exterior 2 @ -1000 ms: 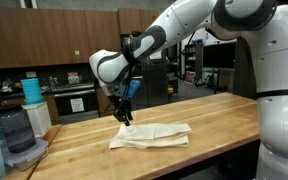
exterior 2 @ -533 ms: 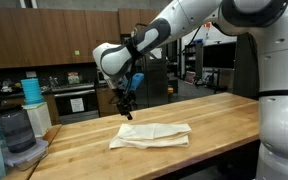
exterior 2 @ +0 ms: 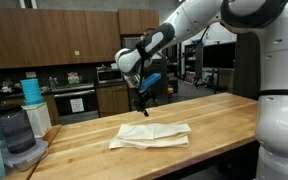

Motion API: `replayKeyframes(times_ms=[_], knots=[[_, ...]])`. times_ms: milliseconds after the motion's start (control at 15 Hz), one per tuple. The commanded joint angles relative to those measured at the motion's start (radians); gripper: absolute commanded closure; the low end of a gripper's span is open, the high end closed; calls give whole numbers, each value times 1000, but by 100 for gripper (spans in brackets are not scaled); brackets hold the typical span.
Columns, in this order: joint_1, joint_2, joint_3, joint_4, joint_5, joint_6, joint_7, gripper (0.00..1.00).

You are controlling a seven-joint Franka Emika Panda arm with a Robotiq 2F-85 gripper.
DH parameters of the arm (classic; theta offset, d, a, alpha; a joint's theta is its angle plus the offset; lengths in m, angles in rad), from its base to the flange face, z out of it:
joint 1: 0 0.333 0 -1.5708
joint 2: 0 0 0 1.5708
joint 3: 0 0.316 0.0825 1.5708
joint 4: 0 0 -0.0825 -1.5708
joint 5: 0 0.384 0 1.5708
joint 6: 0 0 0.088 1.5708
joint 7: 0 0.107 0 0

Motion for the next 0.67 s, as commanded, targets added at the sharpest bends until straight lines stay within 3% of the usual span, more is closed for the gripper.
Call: replayKeyframes(times_ms=[0,600], knots=[[-20,-32,-21,-36,72,-33,58,0],[-42,9,-50,-41,190,-122,116,0]])
